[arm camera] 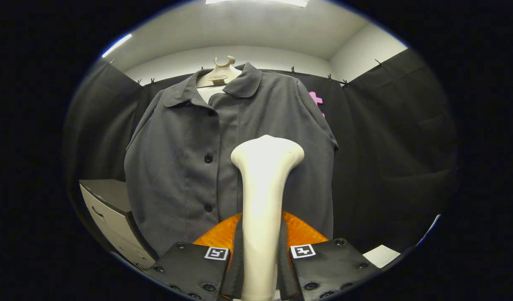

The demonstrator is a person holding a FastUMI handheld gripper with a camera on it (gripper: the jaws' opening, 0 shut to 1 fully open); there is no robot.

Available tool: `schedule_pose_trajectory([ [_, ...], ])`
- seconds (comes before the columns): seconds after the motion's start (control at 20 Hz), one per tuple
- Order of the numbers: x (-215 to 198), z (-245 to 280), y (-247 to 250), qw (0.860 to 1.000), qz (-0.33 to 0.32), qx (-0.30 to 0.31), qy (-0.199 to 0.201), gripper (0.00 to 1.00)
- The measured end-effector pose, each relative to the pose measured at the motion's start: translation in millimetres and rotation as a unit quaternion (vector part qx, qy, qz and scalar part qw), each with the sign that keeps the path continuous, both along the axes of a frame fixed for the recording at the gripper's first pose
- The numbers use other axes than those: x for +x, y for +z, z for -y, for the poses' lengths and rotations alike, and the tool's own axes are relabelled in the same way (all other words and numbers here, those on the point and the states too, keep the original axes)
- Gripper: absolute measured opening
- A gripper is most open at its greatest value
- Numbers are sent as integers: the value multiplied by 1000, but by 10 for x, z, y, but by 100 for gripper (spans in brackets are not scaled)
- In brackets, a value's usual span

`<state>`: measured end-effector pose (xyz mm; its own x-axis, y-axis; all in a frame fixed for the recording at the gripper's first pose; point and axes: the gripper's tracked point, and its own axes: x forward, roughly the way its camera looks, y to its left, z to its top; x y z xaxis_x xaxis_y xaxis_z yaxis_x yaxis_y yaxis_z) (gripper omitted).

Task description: Iron the clothes twice with a garment steamer, once on the left side and once on the right side.

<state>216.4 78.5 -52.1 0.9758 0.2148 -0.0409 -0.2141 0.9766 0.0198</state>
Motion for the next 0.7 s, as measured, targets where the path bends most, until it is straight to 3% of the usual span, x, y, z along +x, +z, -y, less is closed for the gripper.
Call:
schedule_pose_trajectory([
  [0.7, -342, 136, -950, 997, -81, -5, -5, 40],
])
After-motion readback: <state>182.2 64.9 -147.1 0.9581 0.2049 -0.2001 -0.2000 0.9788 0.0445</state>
